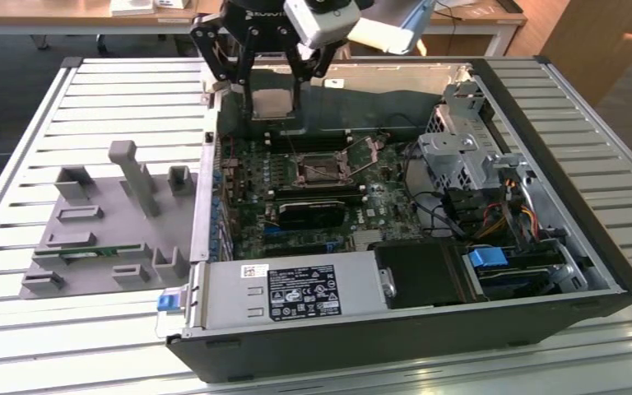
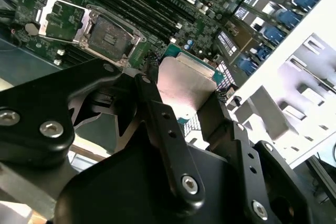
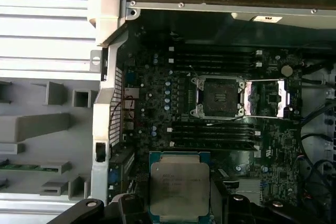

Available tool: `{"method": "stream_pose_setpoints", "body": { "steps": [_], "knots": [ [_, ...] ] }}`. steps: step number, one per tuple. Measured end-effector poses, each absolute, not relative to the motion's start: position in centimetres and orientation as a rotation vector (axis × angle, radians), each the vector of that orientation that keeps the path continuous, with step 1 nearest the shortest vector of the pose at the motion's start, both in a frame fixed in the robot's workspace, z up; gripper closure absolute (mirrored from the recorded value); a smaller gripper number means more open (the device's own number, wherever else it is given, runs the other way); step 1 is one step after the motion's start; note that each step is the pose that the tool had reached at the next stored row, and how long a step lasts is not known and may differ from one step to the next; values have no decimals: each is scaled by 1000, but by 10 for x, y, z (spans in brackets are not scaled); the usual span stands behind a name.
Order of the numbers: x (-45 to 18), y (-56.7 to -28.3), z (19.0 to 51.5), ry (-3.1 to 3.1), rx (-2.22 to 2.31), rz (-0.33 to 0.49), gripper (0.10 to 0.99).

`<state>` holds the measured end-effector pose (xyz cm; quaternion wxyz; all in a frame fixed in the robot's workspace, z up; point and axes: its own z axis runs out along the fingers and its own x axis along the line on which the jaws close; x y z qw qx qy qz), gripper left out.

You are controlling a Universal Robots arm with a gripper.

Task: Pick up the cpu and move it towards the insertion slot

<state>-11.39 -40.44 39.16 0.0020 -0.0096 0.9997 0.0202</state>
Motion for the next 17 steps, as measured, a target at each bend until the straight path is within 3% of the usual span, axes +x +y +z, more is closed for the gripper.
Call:
{"method": "stream_pose_setpoints", "body": {
  "steps": [17],
  "knots": [
    [-63,-404,391,3139,-30,63,545]
  ]
}}
